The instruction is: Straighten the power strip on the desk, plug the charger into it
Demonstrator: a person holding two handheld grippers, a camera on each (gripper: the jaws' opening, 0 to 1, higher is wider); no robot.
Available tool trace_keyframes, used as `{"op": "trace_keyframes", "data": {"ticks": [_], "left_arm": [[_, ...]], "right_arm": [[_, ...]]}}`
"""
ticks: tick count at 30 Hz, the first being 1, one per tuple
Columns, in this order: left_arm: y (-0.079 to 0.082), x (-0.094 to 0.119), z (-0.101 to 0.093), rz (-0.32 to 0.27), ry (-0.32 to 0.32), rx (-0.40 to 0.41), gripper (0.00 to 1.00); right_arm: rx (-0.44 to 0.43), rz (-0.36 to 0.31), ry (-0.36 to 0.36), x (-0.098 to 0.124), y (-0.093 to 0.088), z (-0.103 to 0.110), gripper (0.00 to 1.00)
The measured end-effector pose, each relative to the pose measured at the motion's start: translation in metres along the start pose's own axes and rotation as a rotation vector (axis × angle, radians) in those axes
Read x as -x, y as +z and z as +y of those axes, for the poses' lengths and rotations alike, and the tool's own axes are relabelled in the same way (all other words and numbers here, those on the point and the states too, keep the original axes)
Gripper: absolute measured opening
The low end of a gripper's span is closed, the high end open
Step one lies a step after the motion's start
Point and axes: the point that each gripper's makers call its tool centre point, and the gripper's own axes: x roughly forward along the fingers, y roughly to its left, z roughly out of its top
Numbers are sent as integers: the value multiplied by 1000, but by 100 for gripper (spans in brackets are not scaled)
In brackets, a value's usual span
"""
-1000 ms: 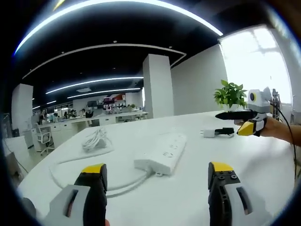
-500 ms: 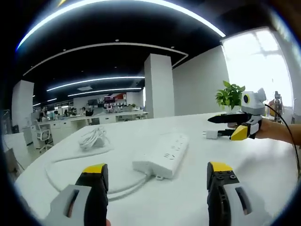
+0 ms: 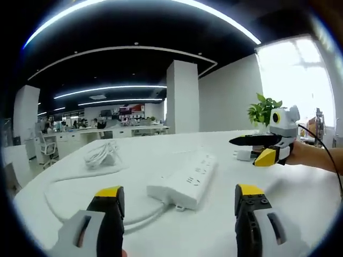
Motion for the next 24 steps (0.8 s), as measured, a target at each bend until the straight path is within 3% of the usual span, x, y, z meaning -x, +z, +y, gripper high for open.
{"op": "trace_keyframes", "data": {"ticks": [14, 24], "left_arm": [[-10, -16, -1, 51, -3, 0, 85], [-10, -25, 1, 85, 4, -24, 84]], "right_arm": [[-27, 40, -9, -18, -26, -19, 98], [-34, 43, 5, -31, -24, -24, 98]]}}
